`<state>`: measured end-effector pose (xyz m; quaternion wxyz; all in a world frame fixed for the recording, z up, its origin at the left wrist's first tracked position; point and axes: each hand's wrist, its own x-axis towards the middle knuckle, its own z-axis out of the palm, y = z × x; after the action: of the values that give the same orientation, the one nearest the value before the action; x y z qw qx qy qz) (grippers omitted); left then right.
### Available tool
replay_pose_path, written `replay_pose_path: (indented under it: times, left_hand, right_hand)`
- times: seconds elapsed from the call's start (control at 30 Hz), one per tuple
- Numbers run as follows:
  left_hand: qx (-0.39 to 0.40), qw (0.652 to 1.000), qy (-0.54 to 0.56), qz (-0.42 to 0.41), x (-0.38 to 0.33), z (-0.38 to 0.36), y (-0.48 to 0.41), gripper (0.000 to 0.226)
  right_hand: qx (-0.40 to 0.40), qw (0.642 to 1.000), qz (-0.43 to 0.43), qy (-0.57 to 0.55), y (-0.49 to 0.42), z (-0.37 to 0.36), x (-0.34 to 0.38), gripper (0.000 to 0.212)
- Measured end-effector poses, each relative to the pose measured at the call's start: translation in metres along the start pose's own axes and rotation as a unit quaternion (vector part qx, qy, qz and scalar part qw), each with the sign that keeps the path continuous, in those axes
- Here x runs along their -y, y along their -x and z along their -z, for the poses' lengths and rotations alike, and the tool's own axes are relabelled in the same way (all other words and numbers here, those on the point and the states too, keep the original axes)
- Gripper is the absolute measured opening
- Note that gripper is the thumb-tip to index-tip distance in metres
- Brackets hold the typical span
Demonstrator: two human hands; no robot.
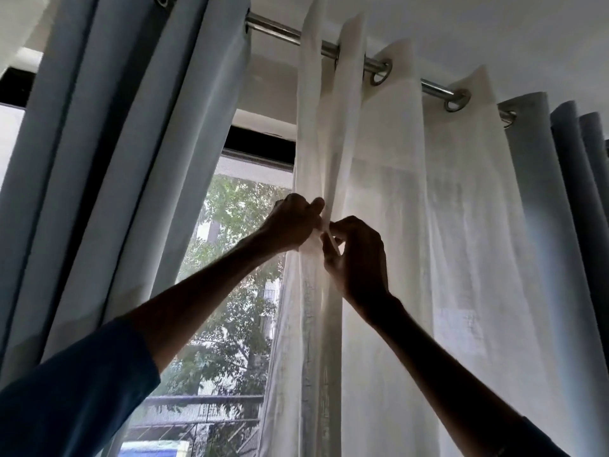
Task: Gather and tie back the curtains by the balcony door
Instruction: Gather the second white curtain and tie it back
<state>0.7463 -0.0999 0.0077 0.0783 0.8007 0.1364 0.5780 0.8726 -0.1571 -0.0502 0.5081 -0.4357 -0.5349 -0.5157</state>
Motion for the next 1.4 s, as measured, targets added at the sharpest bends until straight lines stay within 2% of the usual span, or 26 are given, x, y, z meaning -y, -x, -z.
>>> replay_pose_path:
  times: [0.1,0.17,0.23,0.3,0.37,0.47,0.53,0.63,0.7,0.77,0.8,0.83,0.87,0.9,0.97,1.0,1.03,1.13,1.3,1.37,1.4]
  left_hand:
    - [0.040,0.997,0.043,0.059,-0.003,-0.009,0.005,0.072]
    - [0.022,0.997,0.019,0.067,-0.007,-0.013,0.005,0.080]
    - [-0.011,0.998,-0.033,0.055,-0.008,-0.015,0.003,0.066]
    - [-0.034,0.995,-0.086,0.047,-0.001,-0.016,0.001,0.050]
    - [-0.042,0.991,-0.121,0.044,0.010,-0.015,0.000,0.047]
    - [-0.050,0.990,-0.124,0.035,0.025,-0.011,0.000,0.048]
    - [-0.055,0.989,-0.128,0.039,0.032,-0.009,0.000,0.048]
    - [-0.072,0.988,-0.129,0.043,0.038,-0.007,0.000,0.048]
    - [-0.079,0.988,-0.127,0.040,0.037,-0.007,0.001,0.049]
    - [-0.081,0.988,-0.128,0.031,0.035,-0.007,0.002,0.049]
    - [-0.083,0.987,-0.132,0.024,0.034,-0.006,0.003,0.050]
    - [-0.085,0.987,-0.136,0.017,0.033,-0.005,0.003,0.050]
    - [-0.087,0.986,-0.139,0.009,0.033,-0.004,0.004,0.050]
    - [-0.089,0.986,-0.141,0.000,0.033,-0.004,0.004,0.050]
    - [-0.095,0.986,-0.134,-0.018,0.038,-0.004,0.003,0.050]
    - [-0.099,0.986,-0.133,-0.027,0.043,-0.004,0.003,0.047]
    - [-0.104,0.984,-0.139,-0.038,0.046,-0.004,0.003,0.042]
    - [-0.121,0.978,-0.161,-0.061,0.053,-0.004,0.005,0.019]
    - [-0.140,0.963,-0.208,-0.097,0.058,0.003,0.004,0.020]
    - [-0.138,0.961,-0.213,-0.113,0.060,0.006,0.004,0.022]
    - [-0.138,0.960,-0.214,-0.120,0.059,0.006,0.005,0.022]
  right_hand:
    - [0.044,0.994,0.066,0.080,0.010,0.004,-0.002,0.019]
    - [0.086,0.984,0.105,0.115,0.015,0.003,-0.001,0.023]
    - [0.124,0.977,0.142,0.103,0.021,0.006,-0.003,0.022]
    - [0.181,0.971,0.148,0.053,0.022,0.014,-0.010,0.032]
    - [0.198,0.974,0.111,0.020,0.016,0.028,-0.024,0.040]
    - [0.023,0.997,0.062,0.043,-0.005,0.047,-0.054,0.026]
    - [-0.050,0.996,-0.013,0.070,-0.020,0.058,-0.069,0.027]
    - [-0.039,0.983,-0.174,0.049,-0.037,0.062,-0.088,0.057]
    - [-0.003,0.969,-0.245,0.023,-0.045,0.058,-0.097,0.077]
    - [0.036,0.956,-0.292,0.007,-0.051,0.054,-0.098,0.084]
    - [0.046,0.951,-0.305,0.003,-0.054,0.052,-0.096,0.079]
    - [0.042,0.952,-0.305,0.006,-0.058,0.051,-0.095,0.064]
    - [0.026,0.954,-0.297,0.015,-0.060,0.050,-0.094,0.038]
    - [0.015,0.958,-0.287,0.023,-0.061,0.048,-0.093,0.022]
    - [0.005,0.966,-0.255,0.047,-0.065,0.043,-0.084,0.031]
    - [0.016,0.970,-0.233,0.068,-0.067,0.039,-0.075,0.023]
    - [0.029,0.975,-0.203,0.091,-0.069,0.034,-0.066,0.012]
    - [0.049,0.982,-0.152,0.102,-0.080,0.016,-0.032,0.021]
    - [0.034,0.996,-0.022,0.074,-0.091,-0.013,0.029,0.014]
    - [0.018,0.998,-0.006,0.053,-0.088,-0.018,0.036,0.007]
    - [0.014,0.999,-0.008,0.048,-0.086,-0.019,0.033,0.013]
